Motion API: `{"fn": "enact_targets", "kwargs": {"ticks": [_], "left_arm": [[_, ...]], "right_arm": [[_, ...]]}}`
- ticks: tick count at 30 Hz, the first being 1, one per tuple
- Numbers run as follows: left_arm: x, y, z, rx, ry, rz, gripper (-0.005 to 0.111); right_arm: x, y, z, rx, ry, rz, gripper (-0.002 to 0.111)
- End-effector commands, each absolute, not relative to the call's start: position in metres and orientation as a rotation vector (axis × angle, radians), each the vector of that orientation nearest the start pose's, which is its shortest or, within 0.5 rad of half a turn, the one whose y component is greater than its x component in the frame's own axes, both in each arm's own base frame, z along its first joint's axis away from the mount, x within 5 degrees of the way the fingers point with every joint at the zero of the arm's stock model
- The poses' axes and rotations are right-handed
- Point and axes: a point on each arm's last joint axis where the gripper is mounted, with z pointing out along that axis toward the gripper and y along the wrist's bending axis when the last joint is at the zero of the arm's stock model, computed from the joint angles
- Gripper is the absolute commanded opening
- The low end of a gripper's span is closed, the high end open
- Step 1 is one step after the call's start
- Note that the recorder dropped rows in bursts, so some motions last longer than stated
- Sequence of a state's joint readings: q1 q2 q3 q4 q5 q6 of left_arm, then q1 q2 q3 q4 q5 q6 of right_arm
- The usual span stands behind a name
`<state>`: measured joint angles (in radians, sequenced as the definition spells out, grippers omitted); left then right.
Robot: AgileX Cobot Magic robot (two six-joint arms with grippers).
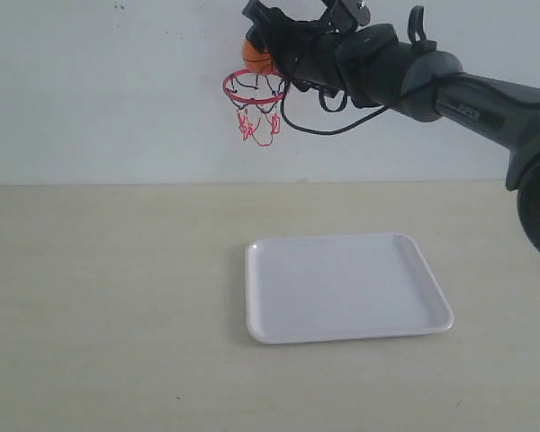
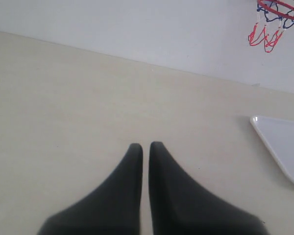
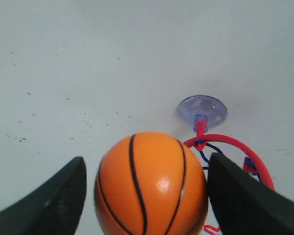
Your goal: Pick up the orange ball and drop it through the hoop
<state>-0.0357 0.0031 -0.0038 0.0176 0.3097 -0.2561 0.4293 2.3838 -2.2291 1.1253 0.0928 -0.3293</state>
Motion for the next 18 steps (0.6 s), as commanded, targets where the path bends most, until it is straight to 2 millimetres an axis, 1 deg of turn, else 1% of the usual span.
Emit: {"fn": "enact_targets", "kwargs": {"ticks": [1,6,10,14,16,18], "left_arm": [[0.054,-0.001,0.186,-0.193,1.783,-0.193,0.004],[0.054,-0.001,0.186,-0.193,1.783,-0.193,0.004],[0.054,-0.001,0.186,-0.193,1.783,-0.193,0.004],[0.054,-0.001,0.186,-0.193,1.783,-0.193,0.004],[0.054,-0.001,0.186,-0.193,1.783,-0.193,0.004],[0.054,-0.001,0.186,-0.193,1.783,-0.193,0.004]], "right_arm": [[0.516,0.246,0.292,0.223,1.747,0.969,0.069],[0.516,0.247,0.292,0.220,1.750,0.971,0.069],[0.513,0.248,0.297,0.197,1.757,0.986,0.068],[0.511,0.239,0.306,0.139,1.800,1.027,0.064],[0.507,0.232,0.315,0.080,1.826,1.048,0.058],[0.502,0.225,0.327,-0.009,1.840,1.030,0.044]]}}
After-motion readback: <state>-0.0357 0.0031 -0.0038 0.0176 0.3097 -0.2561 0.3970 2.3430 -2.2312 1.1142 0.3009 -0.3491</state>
